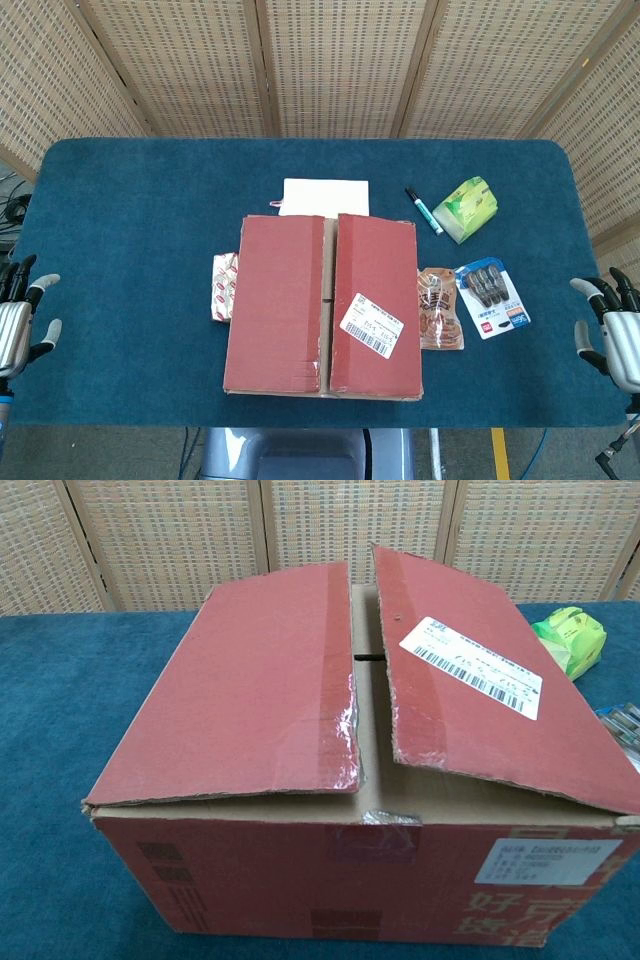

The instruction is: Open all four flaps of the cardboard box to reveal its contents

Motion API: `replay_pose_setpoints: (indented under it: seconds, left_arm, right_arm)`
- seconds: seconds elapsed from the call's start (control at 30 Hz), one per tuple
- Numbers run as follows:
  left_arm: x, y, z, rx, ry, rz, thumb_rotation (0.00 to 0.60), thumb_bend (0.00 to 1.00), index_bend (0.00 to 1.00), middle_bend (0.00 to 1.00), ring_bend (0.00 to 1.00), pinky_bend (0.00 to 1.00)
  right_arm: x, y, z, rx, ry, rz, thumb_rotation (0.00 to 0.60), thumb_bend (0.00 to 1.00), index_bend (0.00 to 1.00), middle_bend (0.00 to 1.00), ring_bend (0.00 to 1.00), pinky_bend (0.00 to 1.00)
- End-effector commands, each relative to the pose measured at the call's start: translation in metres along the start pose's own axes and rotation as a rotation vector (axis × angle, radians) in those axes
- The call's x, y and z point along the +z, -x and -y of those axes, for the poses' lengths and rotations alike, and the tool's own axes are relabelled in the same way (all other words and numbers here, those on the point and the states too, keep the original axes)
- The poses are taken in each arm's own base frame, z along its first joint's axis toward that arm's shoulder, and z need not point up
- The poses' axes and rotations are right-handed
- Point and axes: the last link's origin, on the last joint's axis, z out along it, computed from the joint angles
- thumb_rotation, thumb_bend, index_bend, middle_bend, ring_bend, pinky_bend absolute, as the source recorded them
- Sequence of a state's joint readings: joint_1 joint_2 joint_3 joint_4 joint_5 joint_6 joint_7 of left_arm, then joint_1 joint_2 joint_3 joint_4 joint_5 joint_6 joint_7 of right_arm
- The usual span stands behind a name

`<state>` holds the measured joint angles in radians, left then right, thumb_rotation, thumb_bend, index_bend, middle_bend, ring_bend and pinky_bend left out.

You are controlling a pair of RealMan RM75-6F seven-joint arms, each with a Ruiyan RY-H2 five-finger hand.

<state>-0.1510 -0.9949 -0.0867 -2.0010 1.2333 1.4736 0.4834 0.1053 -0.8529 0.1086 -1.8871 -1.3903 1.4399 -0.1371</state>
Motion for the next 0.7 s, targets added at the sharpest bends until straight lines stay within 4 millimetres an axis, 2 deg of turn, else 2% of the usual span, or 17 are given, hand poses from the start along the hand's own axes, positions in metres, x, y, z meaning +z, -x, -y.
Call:
replay_pose_setpoints:
  seconds: [0.03,0.43,0.7]
  left_arm:
    - [0.000,0.000,0.000,0.002,0.001,0.002,0.600,0.39,0.23,0.05,0.06,0.13]
    - [-0.001,-0.009,-0.003,0.010,0.010,-0.017,0.600,0.39,0.23,0.05,0.06,0.13]
    - [0.001,-0.025,-0.007,-0.001,0.027,-0.034,0.600,0.39,0.23,0.05,0.06,0.13]
  right_arm:
    - [0.000,0.000,0.000,0.002,-0.001,0.000,0.600,0.62,0.21,0.23,0.02,0.18]
    - [0.000,-0.005,0.000,0.024,-0.027,-0.024,0.600,0.62,0.21,0.23,0.02,0.18]
    - [0.009,-0.014,0.008,0.081,-0.091,-0.025,0.600,0.62,0.21,0.23,0.02,0.18]
